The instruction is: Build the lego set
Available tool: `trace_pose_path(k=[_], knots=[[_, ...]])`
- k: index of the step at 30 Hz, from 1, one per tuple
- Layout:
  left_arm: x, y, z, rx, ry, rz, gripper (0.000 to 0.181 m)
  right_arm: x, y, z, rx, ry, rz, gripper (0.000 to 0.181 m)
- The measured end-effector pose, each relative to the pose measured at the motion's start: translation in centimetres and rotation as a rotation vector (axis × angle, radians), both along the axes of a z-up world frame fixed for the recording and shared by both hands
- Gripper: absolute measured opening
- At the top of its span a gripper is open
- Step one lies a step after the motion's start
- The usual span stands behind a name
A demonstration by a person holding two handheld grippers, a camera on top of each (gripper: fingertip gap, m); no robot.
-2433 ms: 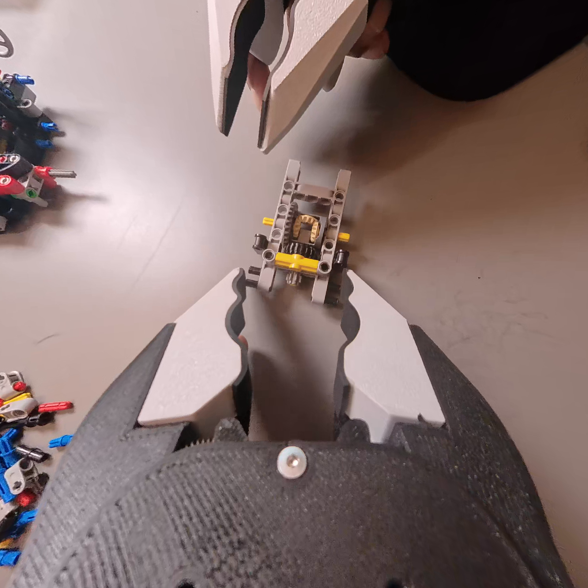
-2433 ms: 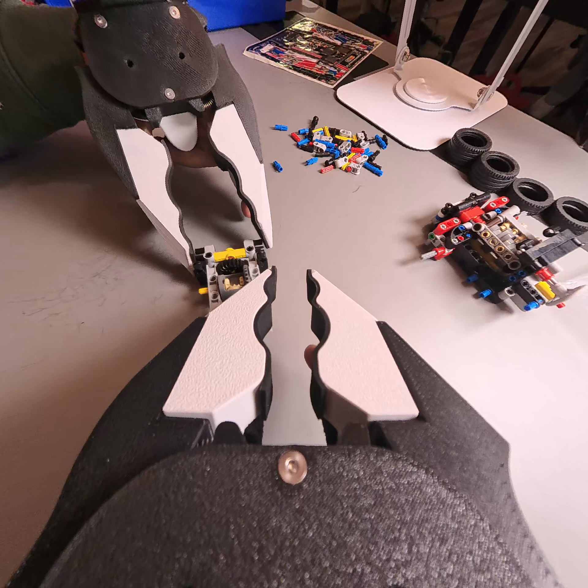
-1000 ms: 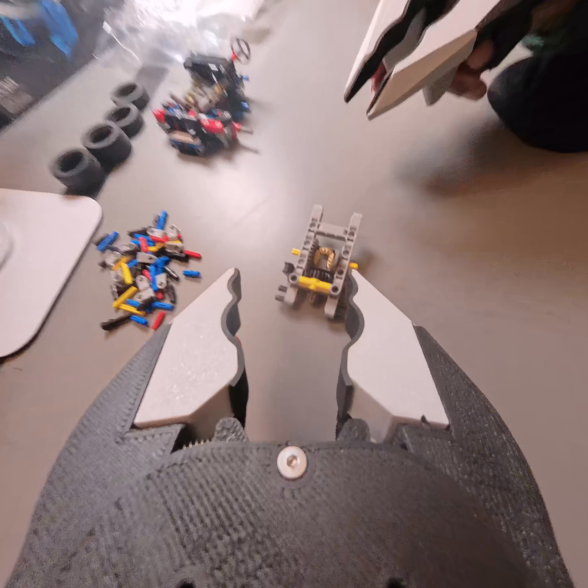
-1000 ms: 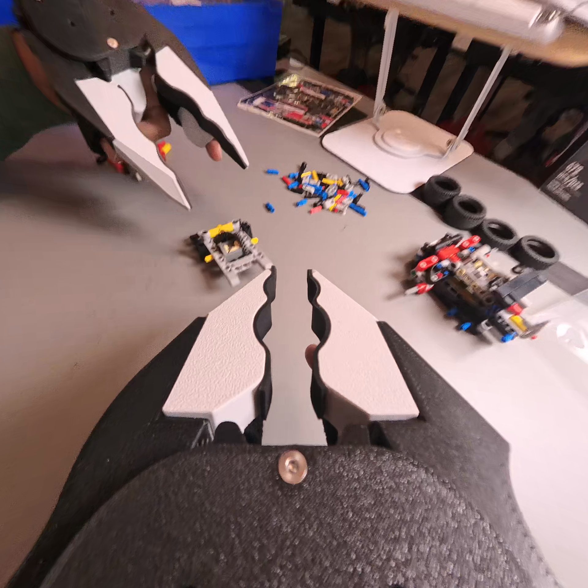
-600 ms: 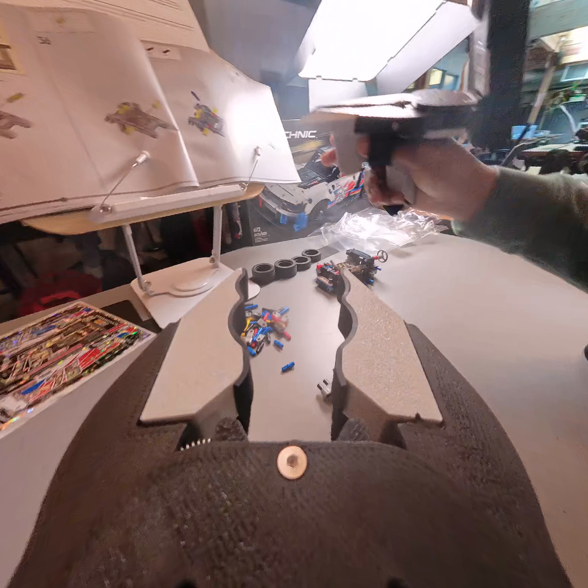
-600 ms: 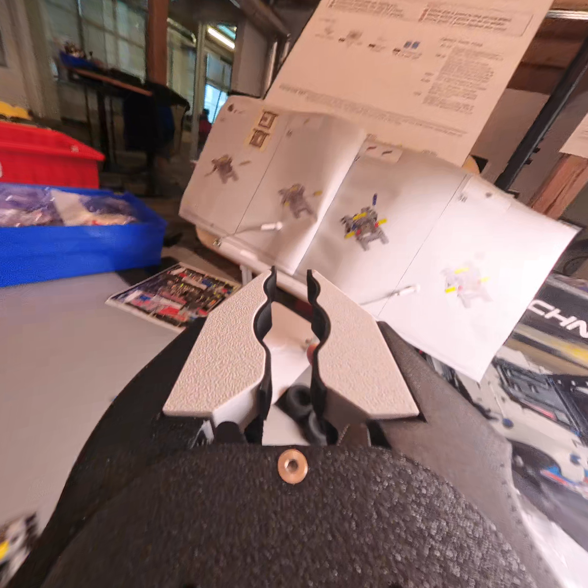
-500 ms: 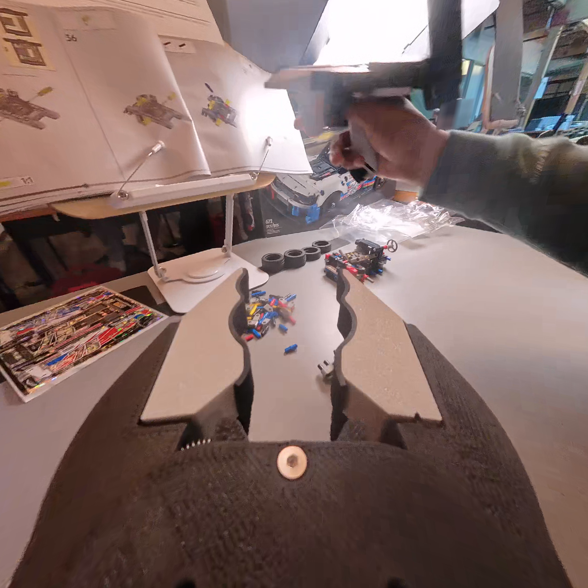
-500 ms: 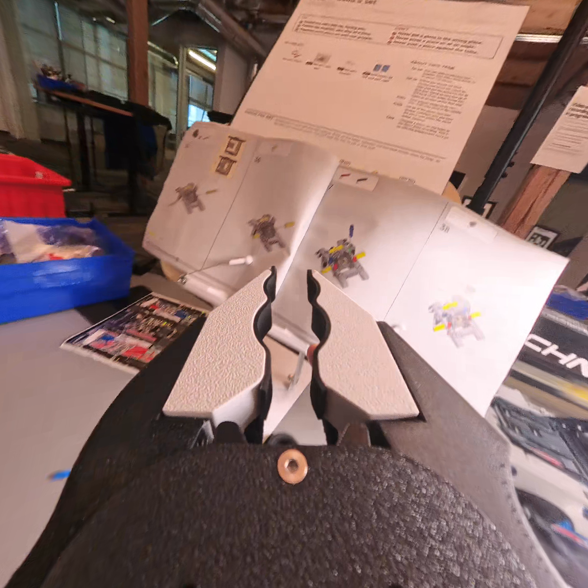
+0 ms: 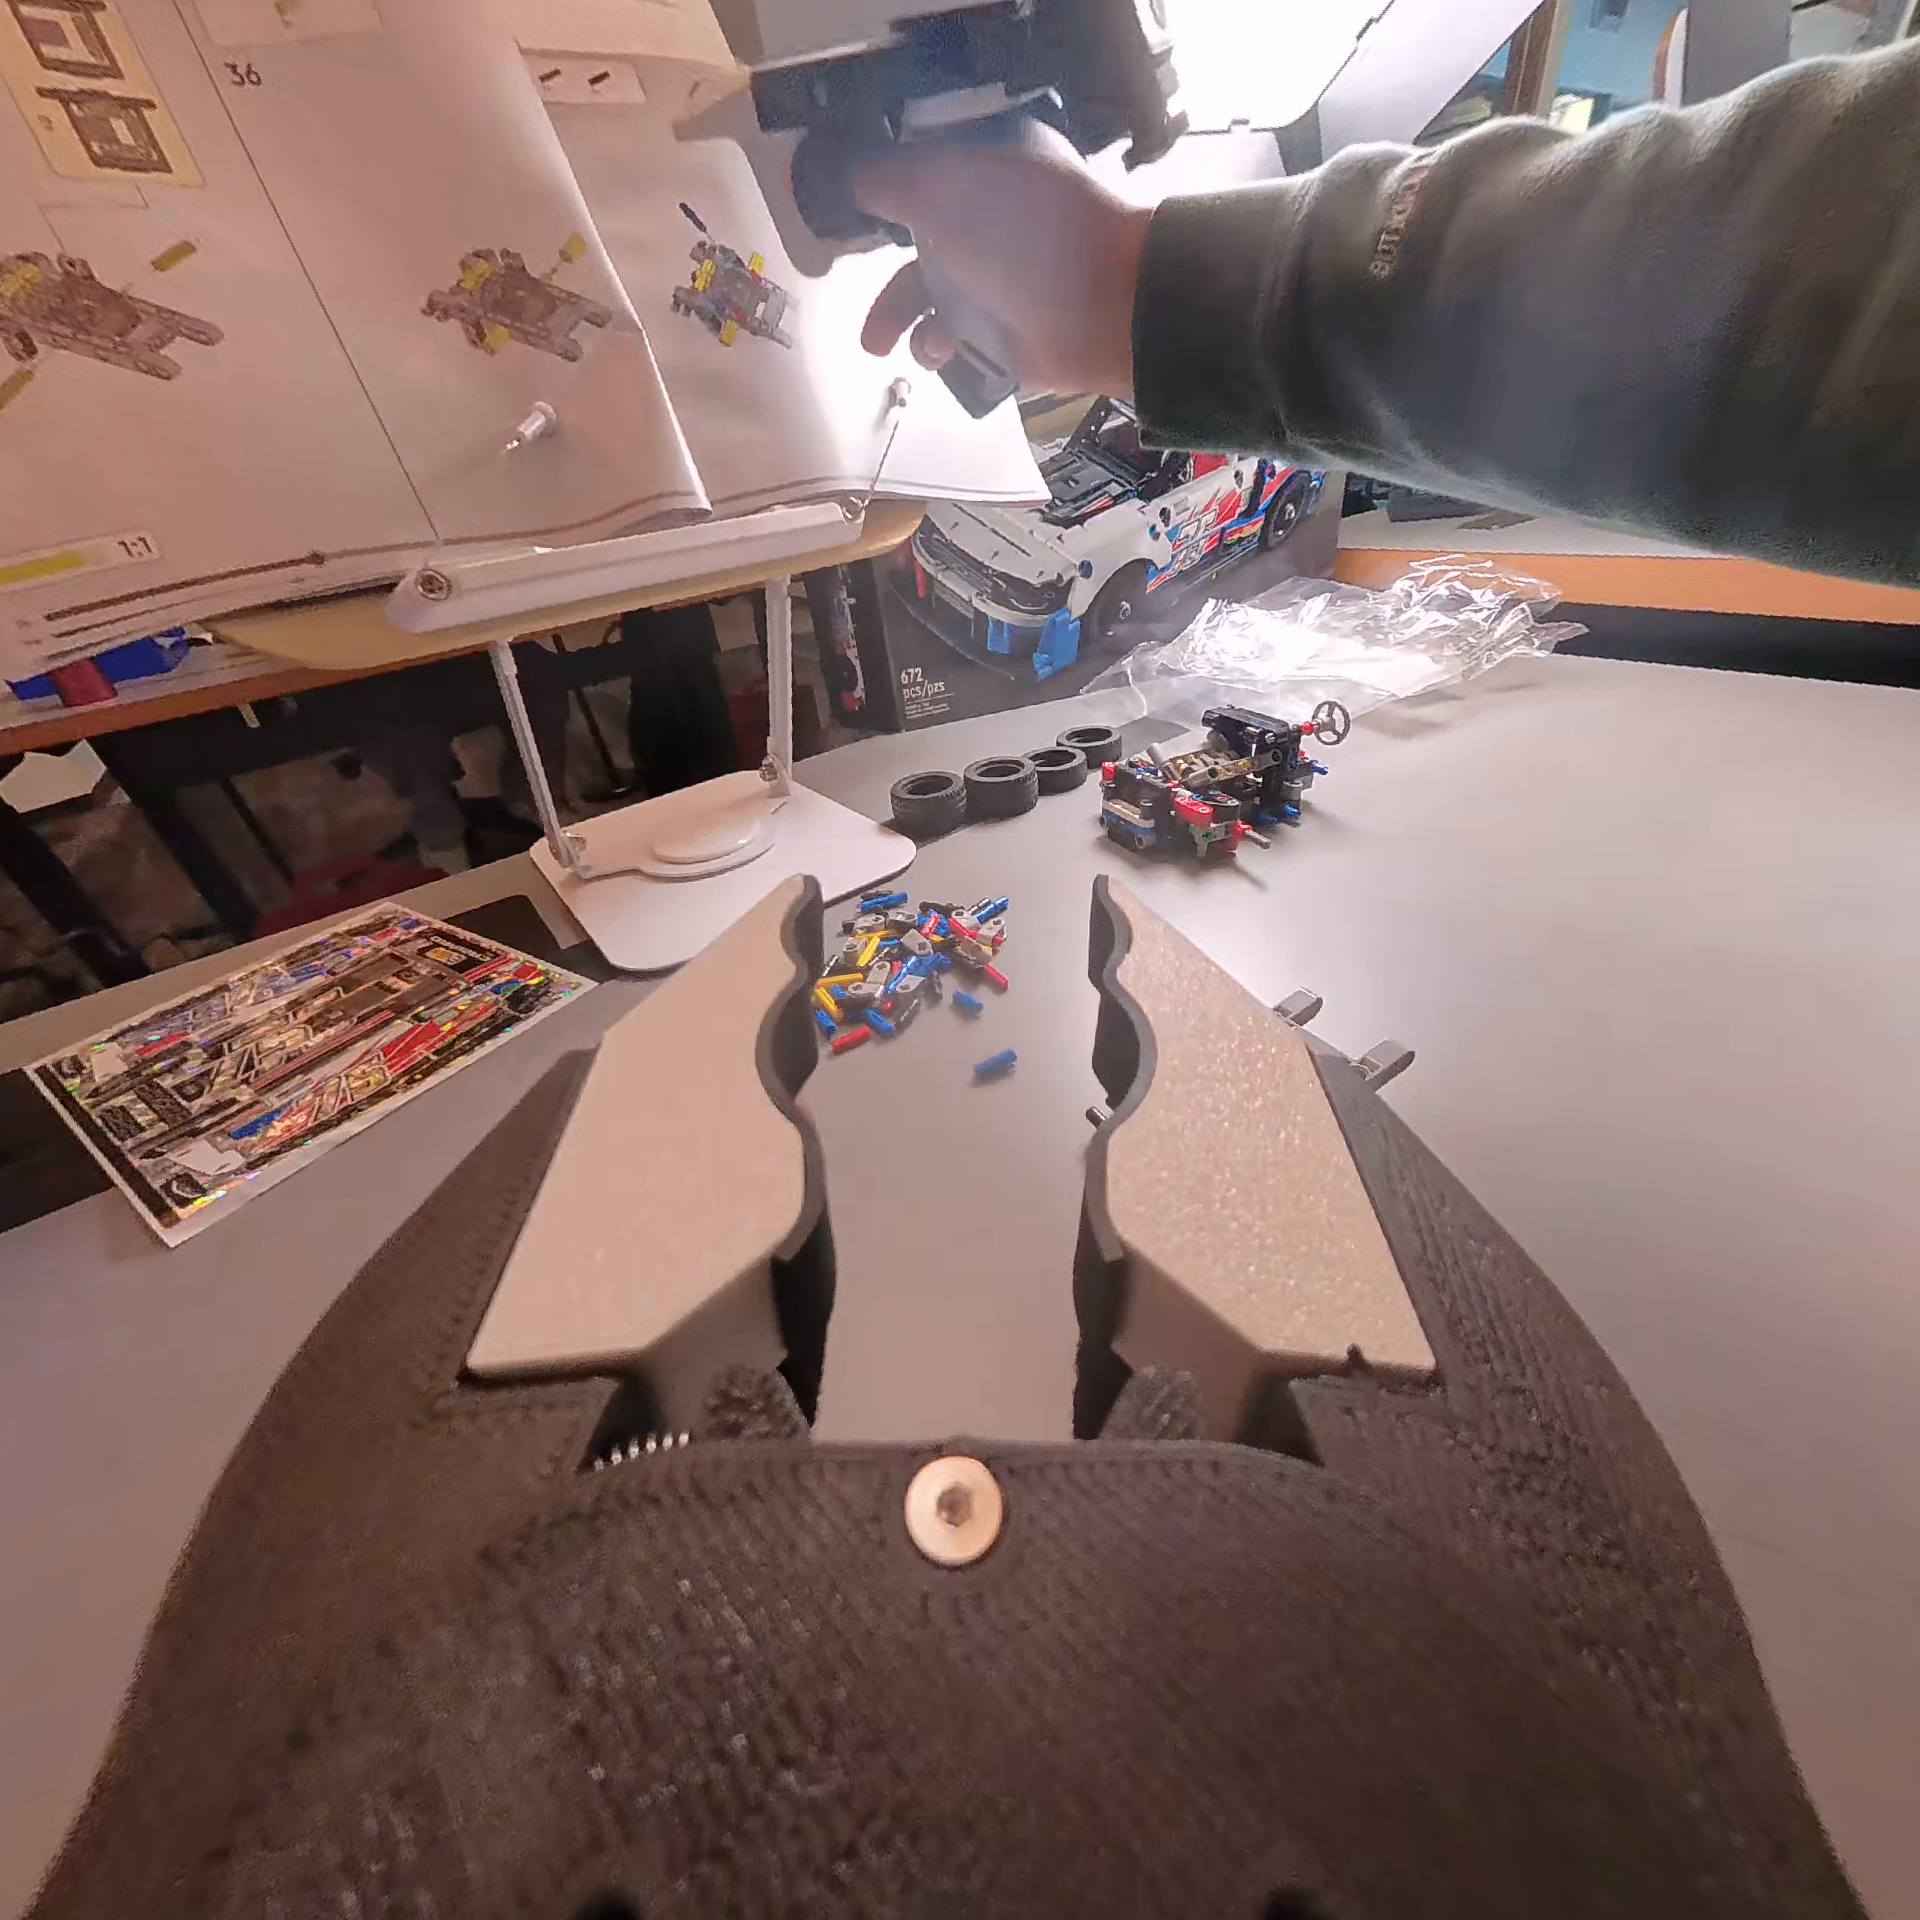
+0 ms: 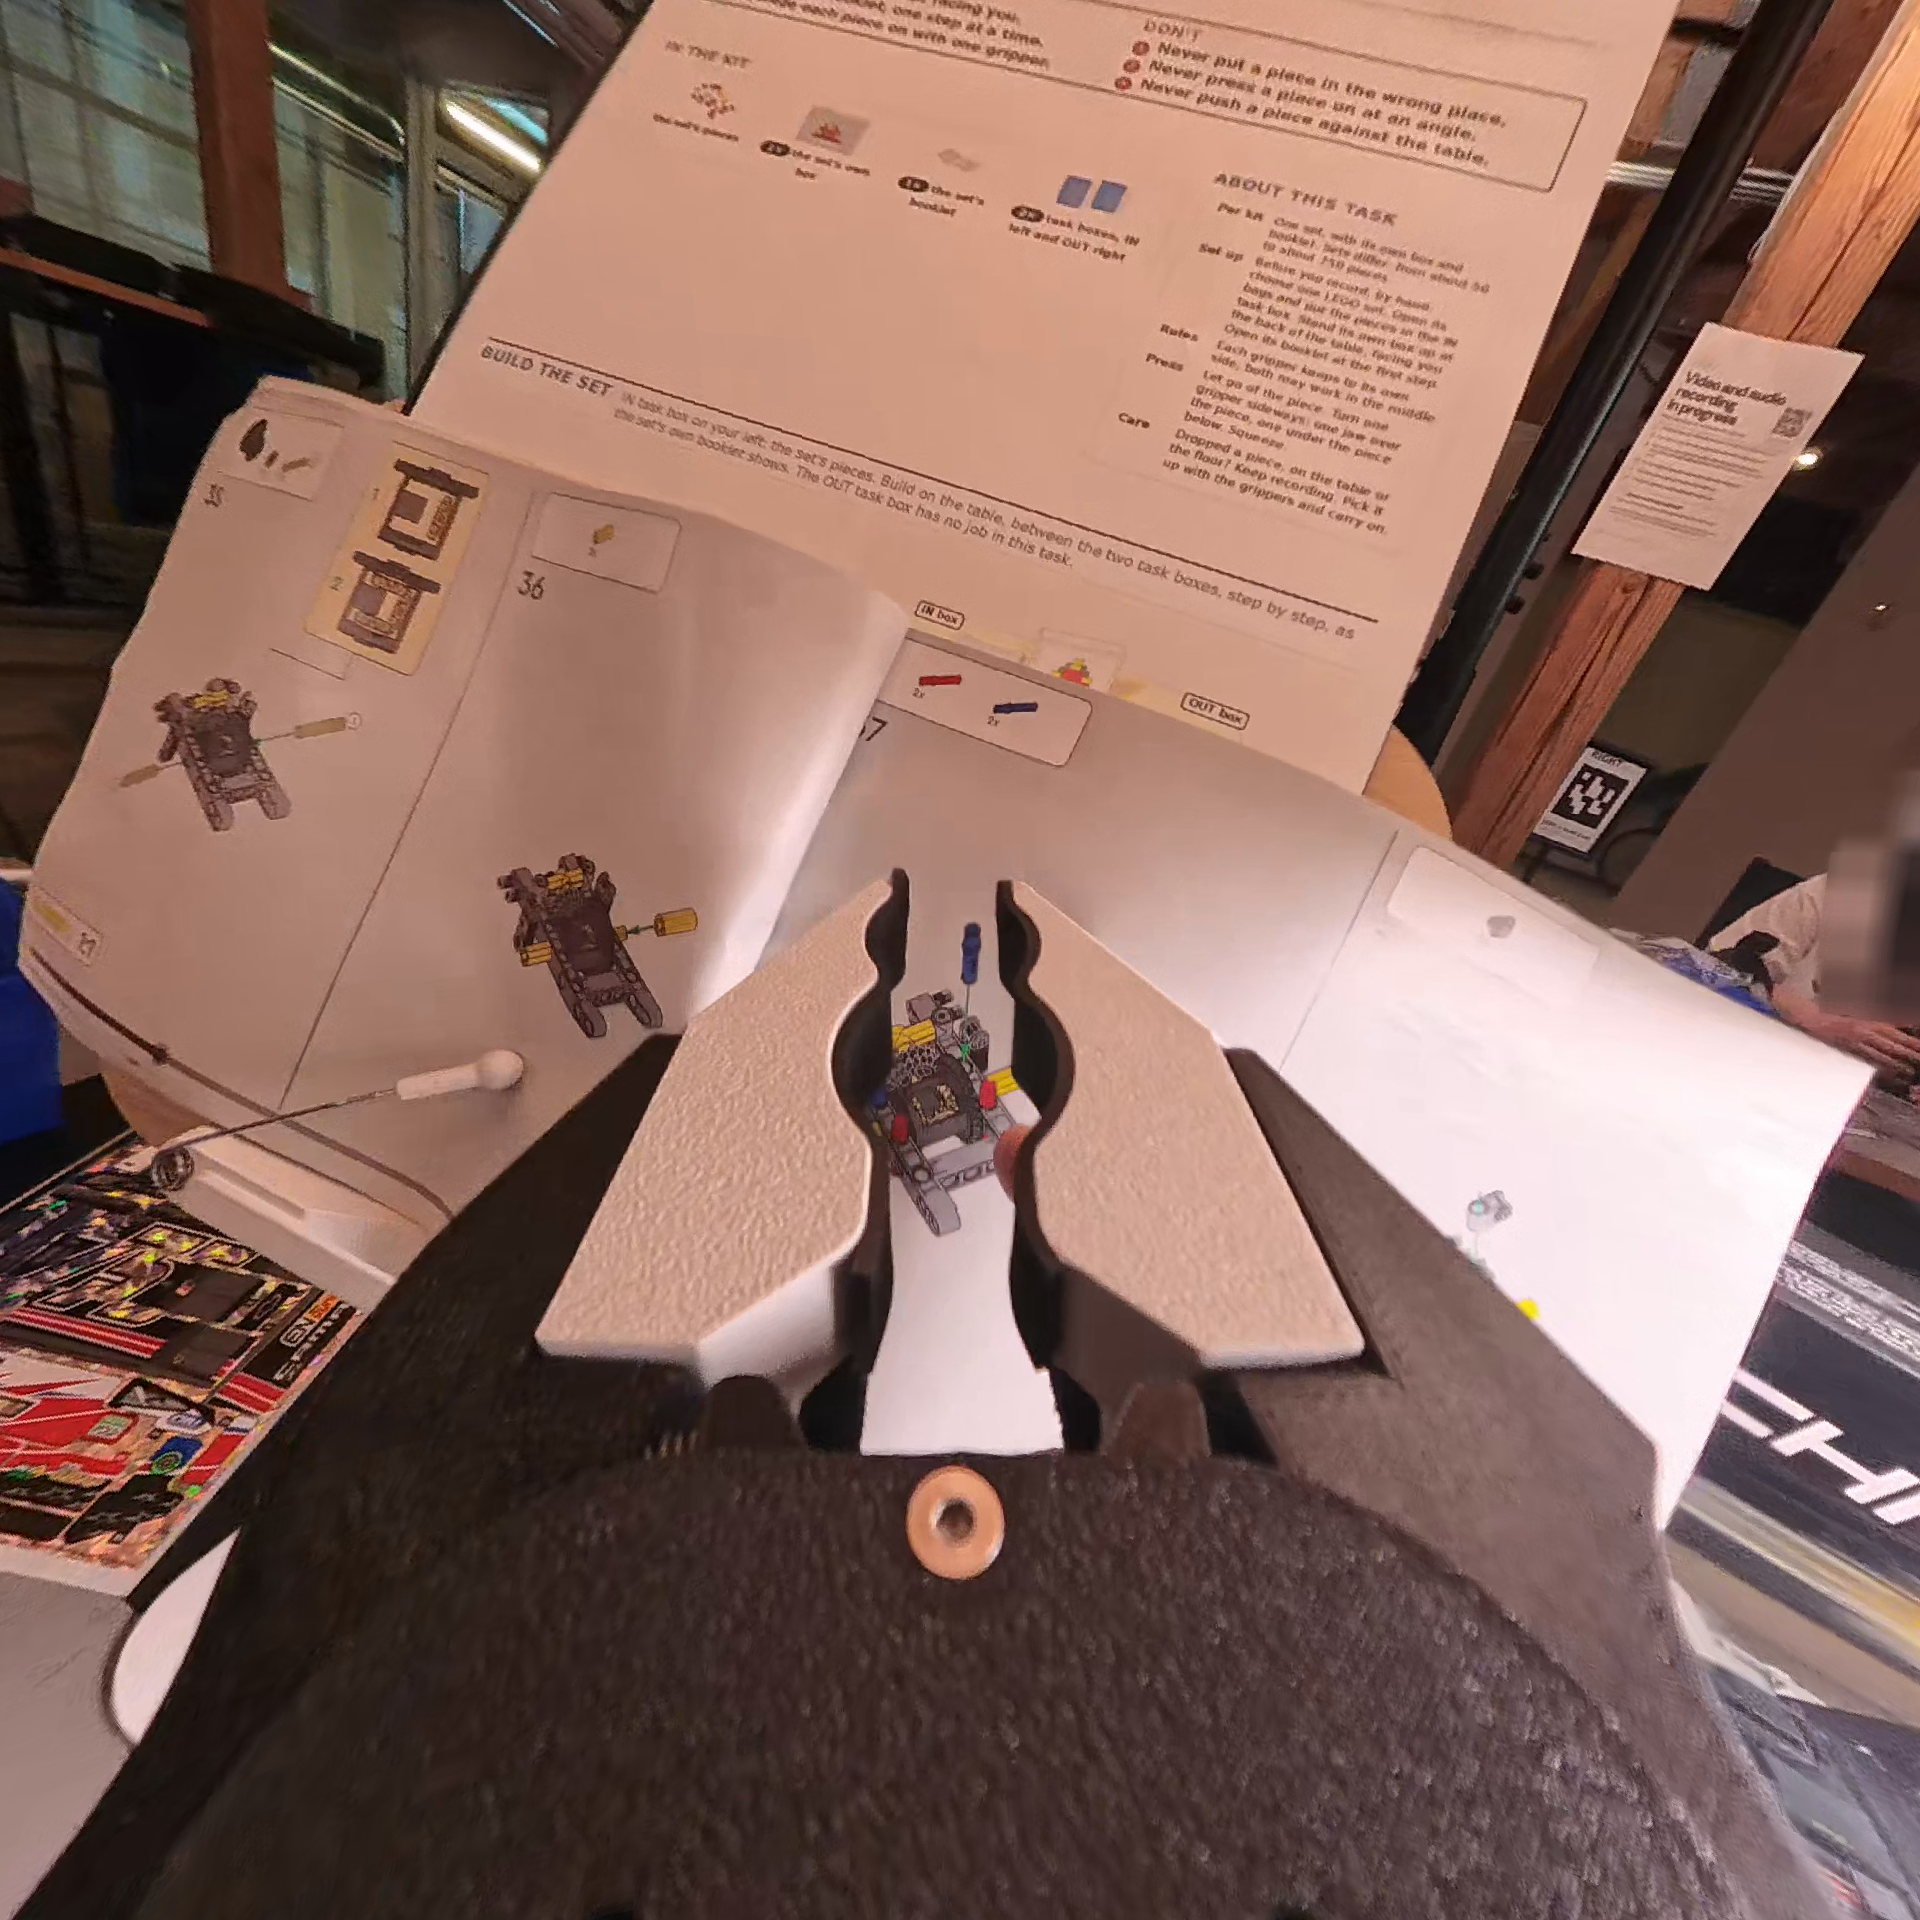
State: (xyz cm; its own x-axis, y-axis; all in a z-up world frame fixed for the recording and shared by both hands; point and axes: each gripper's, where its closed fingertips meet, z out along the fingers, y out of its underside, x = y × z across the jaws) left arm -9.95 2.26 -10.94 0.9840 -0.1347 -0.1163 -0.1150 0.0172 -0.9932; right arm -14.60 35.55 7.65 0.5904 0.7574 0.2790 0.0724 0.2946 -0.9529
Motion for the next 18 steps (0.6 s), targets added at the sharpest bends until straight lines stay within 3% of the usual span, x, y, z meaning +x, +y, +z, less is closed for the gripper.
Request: trace_pose_path(k=[6,13,18], knots=[[-0.2,0.0,0.0,0.004,-0.016,-0.005,0.049,-0.2,-1.5,-1.9,-0.005,-0.002,0.041,0.015],[-0.2,0.1,-0.2,0.0,-0.016,-0.006,0.047,-4.3,-5.3,-2.6,0.01,-0.024,0.138,0.014],[-0.4,-0.2,0.7,0.031,-0.026,-0.002,0.045,-6.4,-5.5,-2.8,0.016,-0.05,0.127,0.012]])
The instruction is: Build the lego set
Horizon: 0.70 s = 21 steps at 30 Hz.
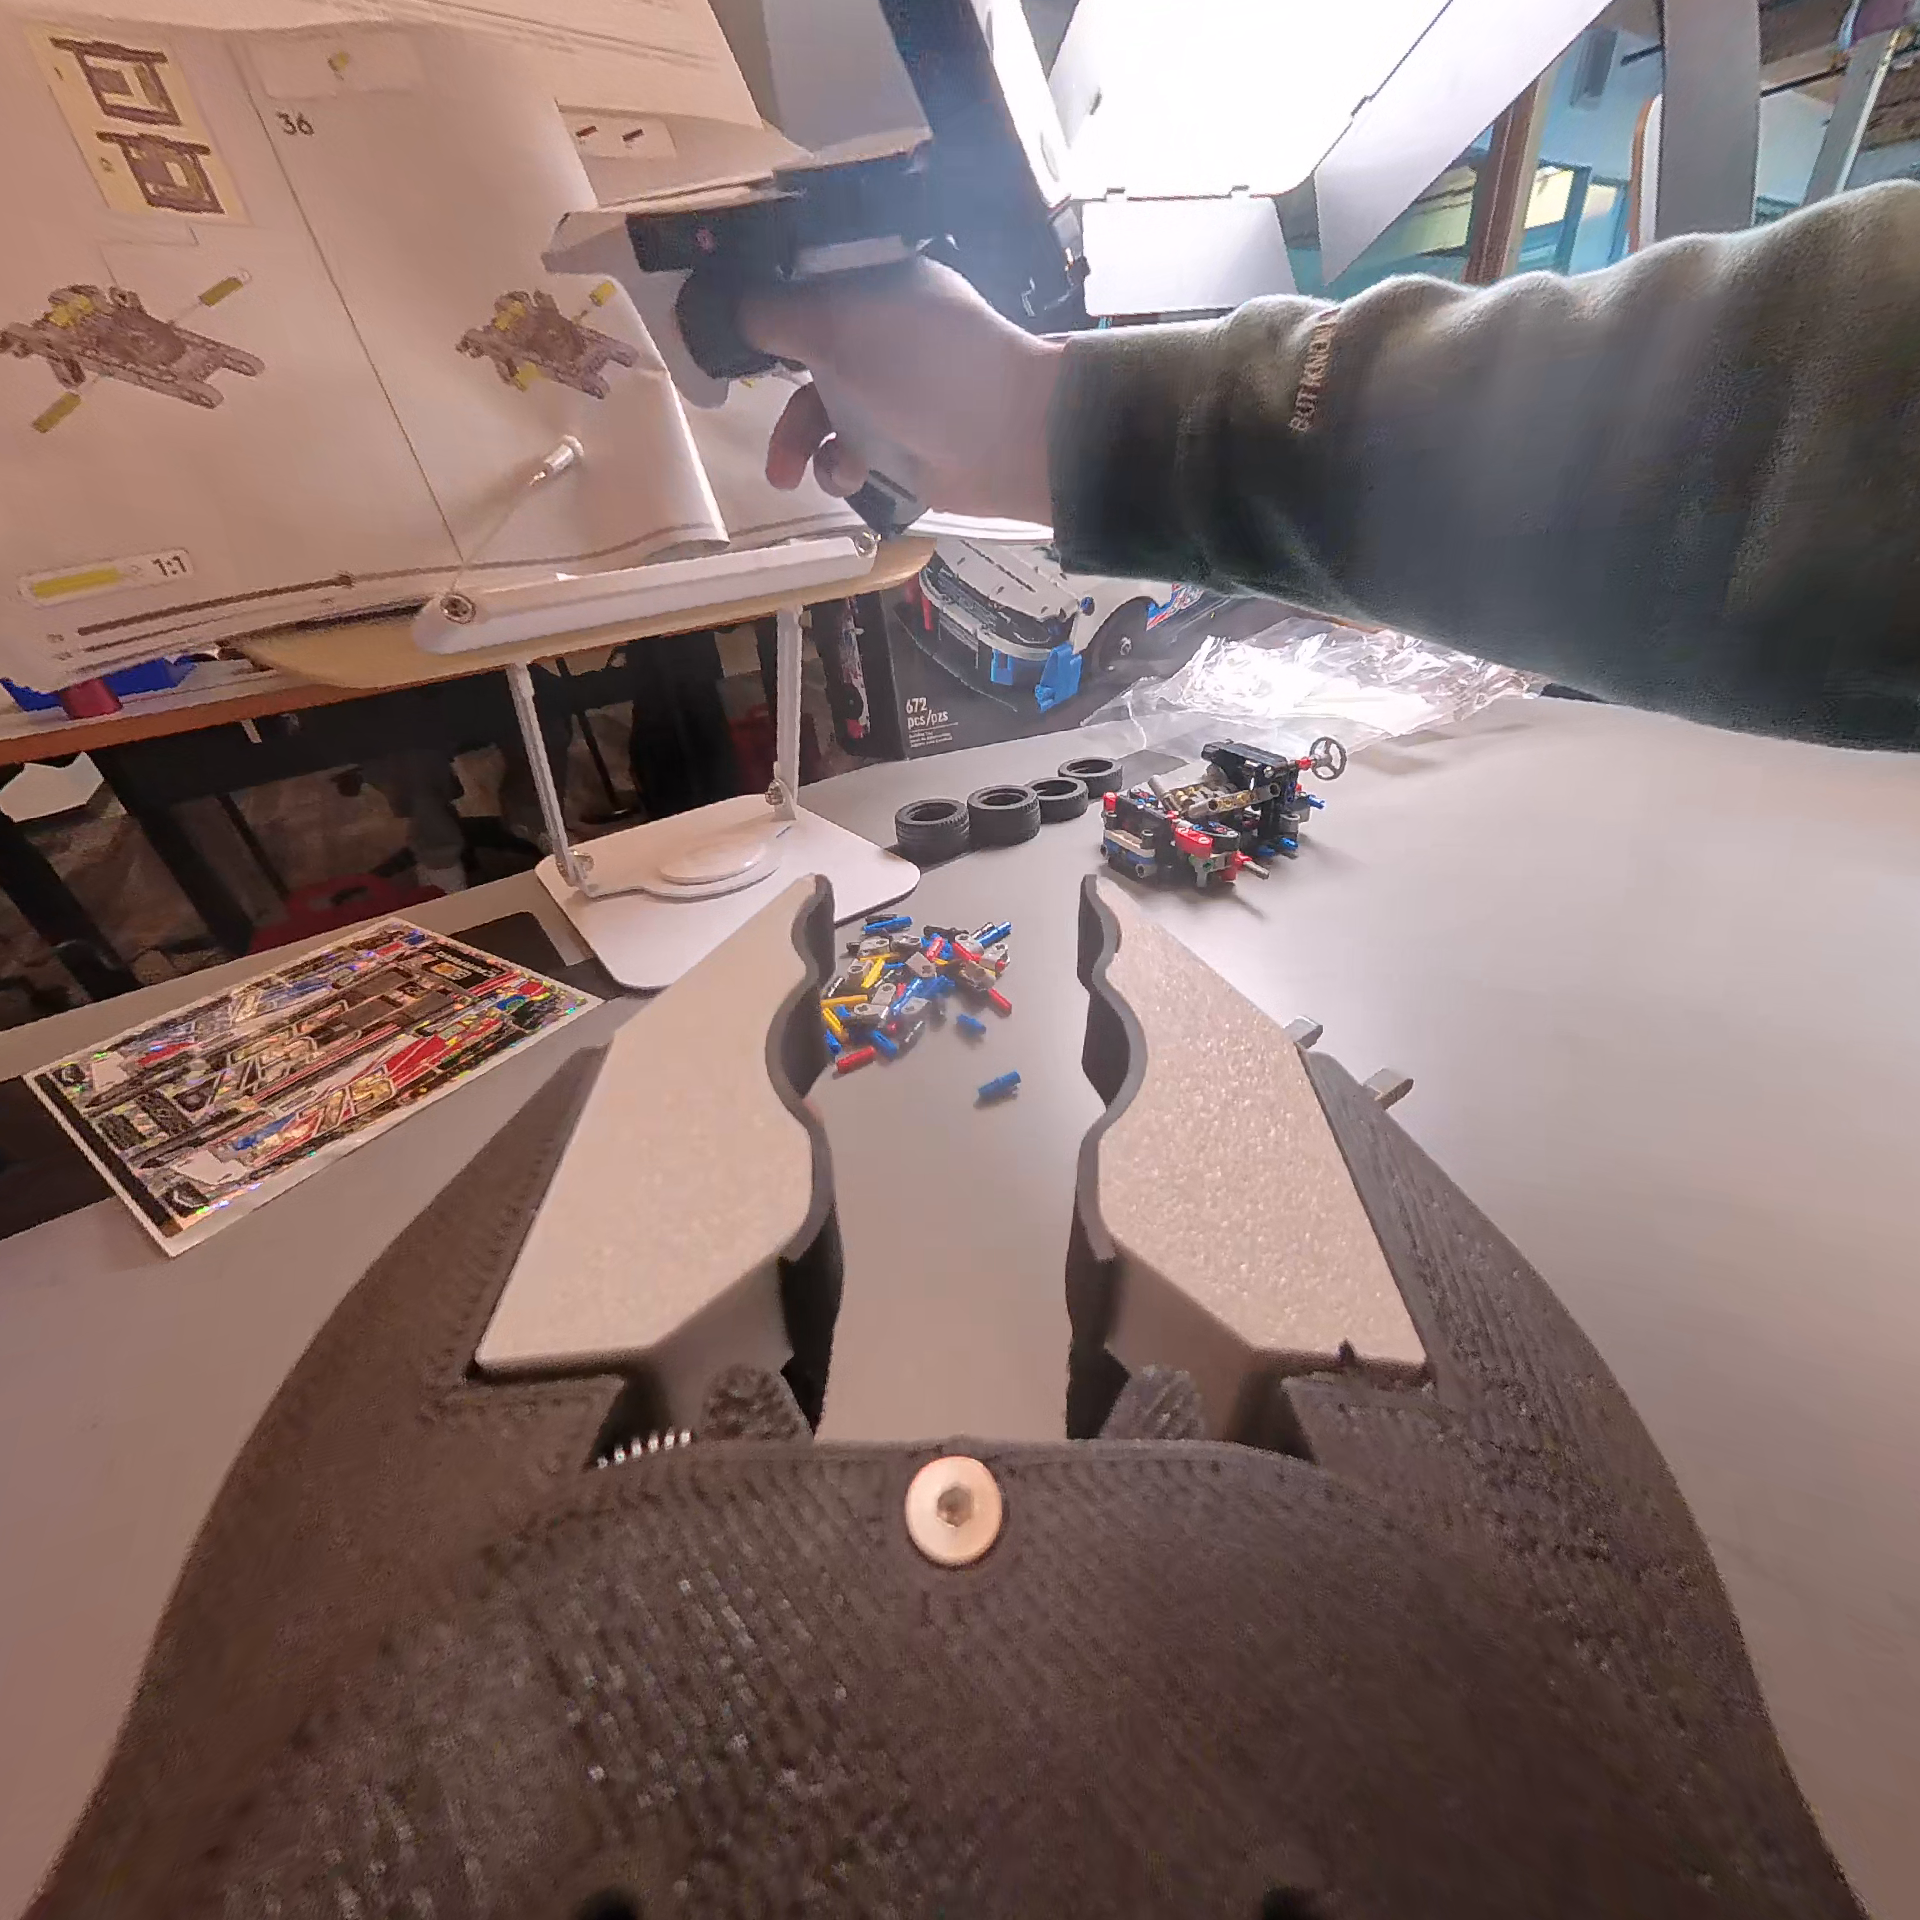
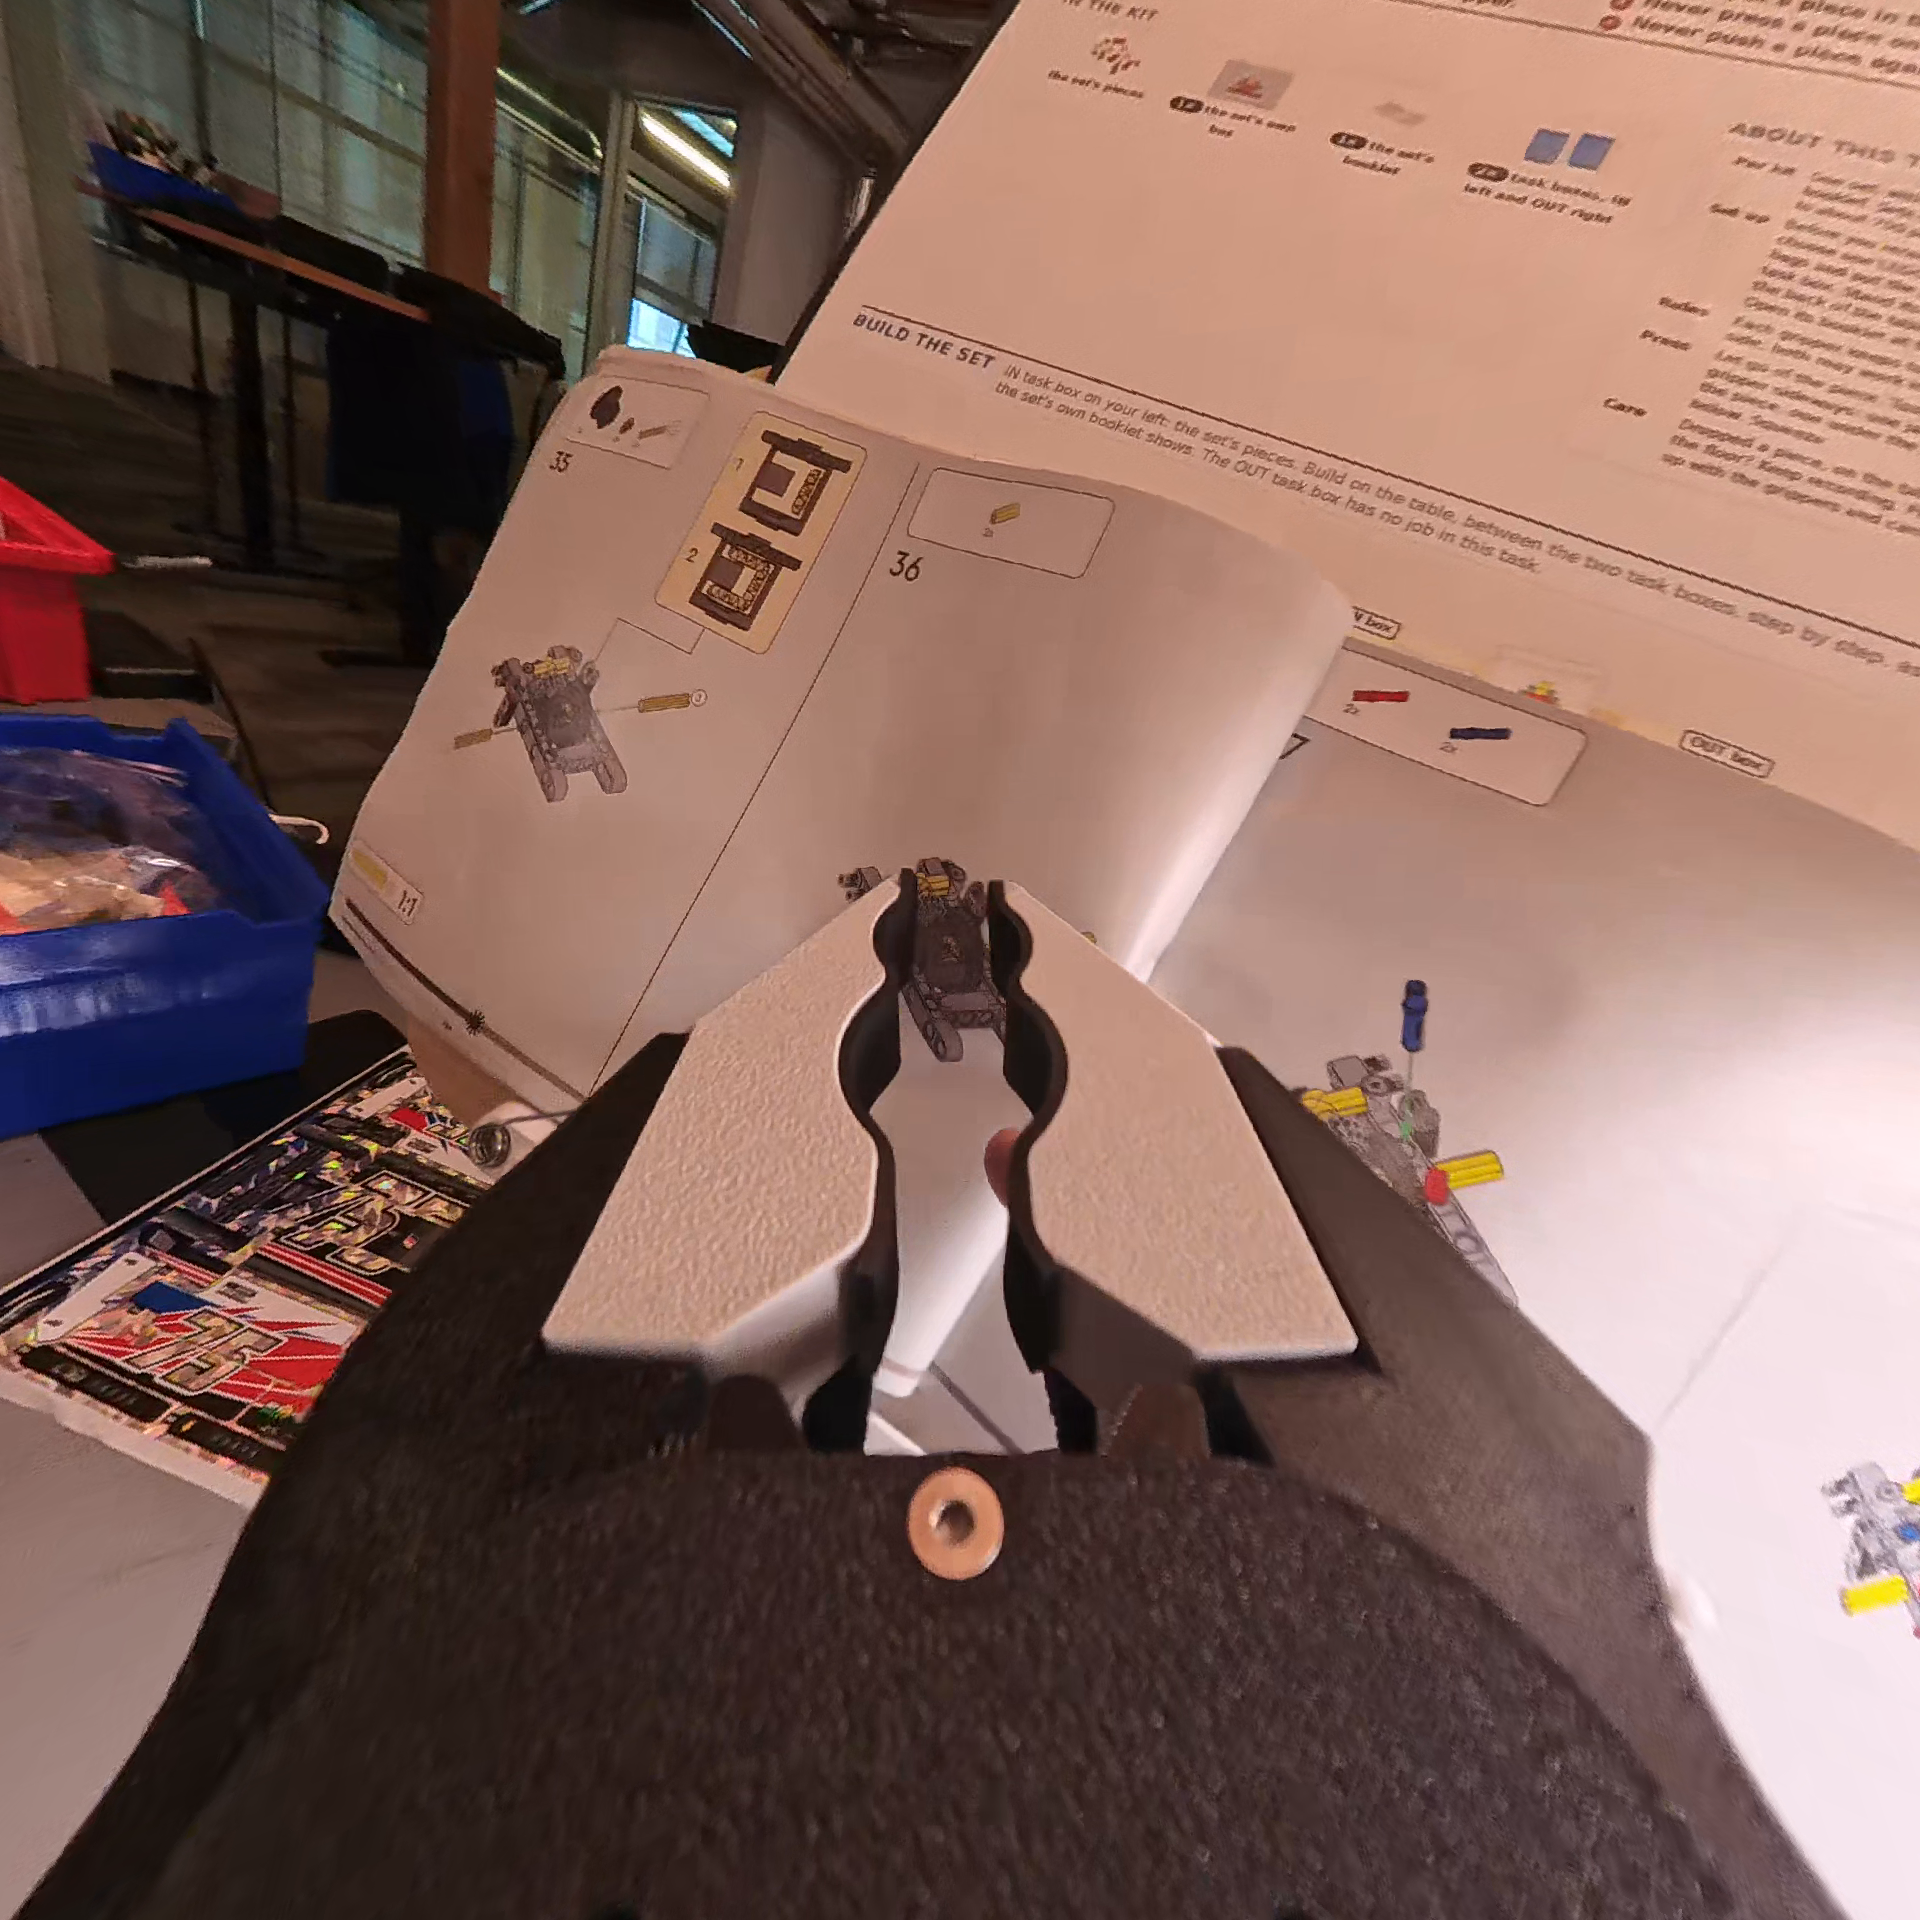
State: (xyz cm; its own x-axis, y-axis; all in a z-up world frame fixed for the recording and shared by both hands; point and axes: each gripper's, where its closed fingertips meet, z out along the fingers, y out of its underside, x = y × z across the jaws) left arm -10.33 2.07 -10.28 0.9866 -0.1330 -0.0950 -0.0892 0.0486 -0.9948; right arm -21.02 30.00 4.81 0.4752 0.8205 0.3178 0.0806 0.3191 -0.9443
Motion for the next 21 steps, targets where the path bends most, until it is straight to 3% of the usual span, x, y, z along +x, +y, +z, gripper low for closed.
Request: trace_pose_path(k=[14,21], knots=[[-0.4,-0.4,0.9,0.022,-0.024,0.006,0.04,-4.3,0.4,5.4,0.032,0.027,-0.031,0.008],[-1.2,-0.4,0.9,0.014,-0.009,0.046,0.038,-3.5,0.6,5.7,-0.012,0.038,-0.022,0.008]])
